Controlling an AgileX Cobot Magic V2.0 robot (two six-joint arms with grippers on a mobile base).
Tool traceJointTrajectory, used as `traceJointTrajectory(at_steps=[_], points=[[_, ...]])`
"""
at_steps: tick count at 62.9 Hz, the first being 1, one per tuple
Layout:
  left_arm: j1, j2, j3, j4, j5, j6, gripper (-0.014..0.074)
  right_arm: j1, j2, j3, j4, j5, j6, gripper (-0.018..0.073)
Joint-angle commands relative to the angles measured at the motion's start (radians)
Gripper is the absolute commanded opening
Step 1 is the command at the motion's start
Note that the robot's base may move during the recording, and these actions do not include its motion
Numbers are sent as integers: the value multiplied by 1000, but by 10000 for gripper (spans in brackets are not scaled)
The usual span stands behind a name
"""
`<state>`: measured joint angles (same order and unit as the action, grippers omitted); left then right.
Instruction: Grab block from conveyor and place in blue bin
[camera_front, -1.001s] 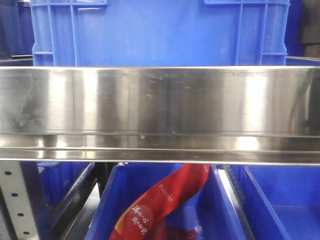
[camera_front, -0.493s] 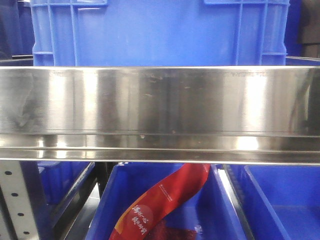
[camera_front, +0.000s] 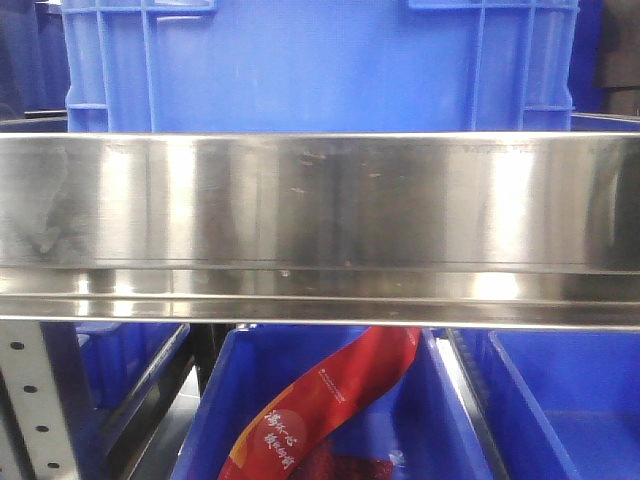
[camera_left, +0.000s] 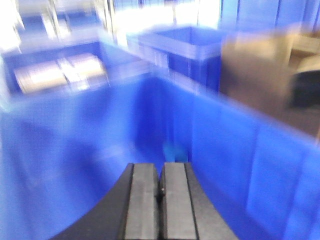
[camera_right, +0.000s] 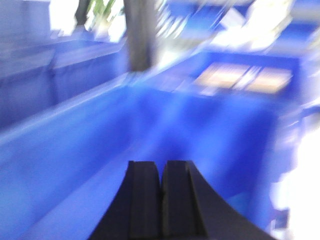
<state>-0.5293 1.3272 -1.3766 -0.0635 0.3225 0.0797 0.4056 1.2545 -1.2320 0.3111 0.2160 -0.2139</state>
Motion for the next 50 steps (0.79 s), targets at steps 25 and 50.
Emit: traceJointTrajectory(at_steps=[25, 50], points=[[194, -399, 433, -69, -94, -6, -111, -116, -413, 504, 3, -256, -5, -167], [249, -812, 851, -71, -212, -6, -111, -117, -723, 784, 3, -216, -5, -167]])
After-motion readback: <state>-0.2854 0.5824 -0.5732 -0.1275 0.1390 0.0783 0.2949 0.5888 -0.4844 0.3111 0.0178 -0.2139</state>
